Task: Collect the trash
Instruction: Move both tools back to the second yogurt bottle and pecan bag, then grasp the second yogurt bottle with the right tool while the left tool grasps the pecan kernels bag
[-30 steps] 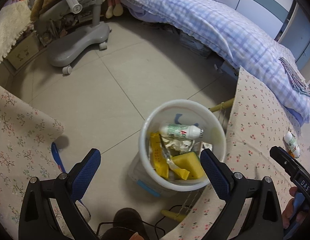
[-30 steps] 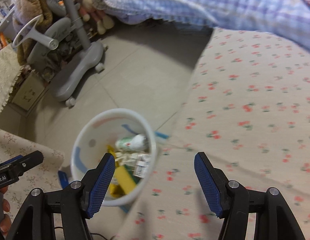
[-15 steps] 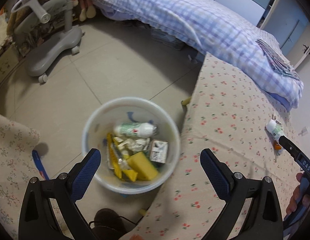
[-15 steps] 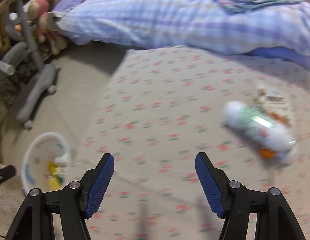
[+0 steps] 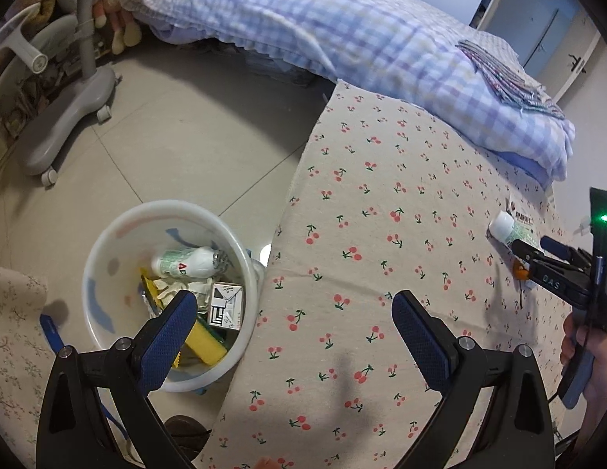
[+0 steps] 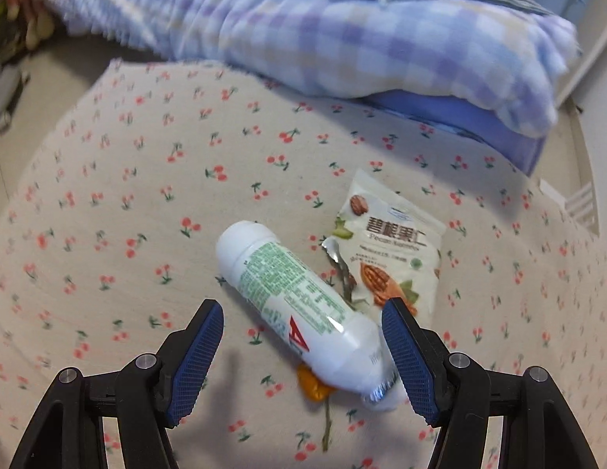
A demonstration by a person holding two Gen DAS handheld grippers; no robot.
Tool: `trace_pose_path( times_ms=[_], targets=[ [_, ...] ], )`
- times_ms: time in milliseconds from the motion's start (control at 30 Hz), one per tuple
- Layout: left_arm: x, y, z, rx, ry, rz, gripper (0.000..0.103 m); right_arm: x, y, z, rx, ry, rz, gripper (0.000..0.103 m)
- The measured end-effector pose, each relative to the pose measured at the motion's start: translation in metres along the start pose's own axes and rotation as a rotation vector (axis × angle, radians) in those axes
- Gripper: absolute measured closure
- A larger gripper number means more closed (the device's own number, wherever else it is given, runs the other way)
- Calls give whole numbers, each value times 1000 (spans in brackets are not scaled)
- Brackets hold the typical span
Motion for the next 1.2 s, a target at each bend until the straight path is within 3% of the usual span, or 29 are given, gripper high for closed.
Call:
trace_pose_path(
  times_ms=[133,267,400,600,900,1033,1200],
  targets=[
    [3,2,2,-2,-7,10,2,-6,-7,16,-30,56,-89,34],
    [4,2,-2,5,0,20,2,-9,-5,27,-63,111,-146,53],
    [9,3,-4,8,10,30,2,-6,-1,15,-47,138,-151,61],
    [28,12,-13,12,52,64,2,23,14,-28,-8,49,56,63],
    [86,44,-21,-9,102,214,2,78,93,-81,11,-108,420,63],
    [120,50,-17,-15,89,295,2,102,123,-84,14,-115,495,63],
    [174,52,8,-97,107,321,3,123,136,-81,17,-143,519,63]
  ],
)
Point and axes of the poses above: each gripper's, at about its wrist camera, not at the fingertips, and z roughly the way its jaws point, x to its right, y to its underside, the point moved 7 cm from there along z, roughly the way its jaws point, and after that the axes turned 6 degrees about -z, right-handed, at the moved point
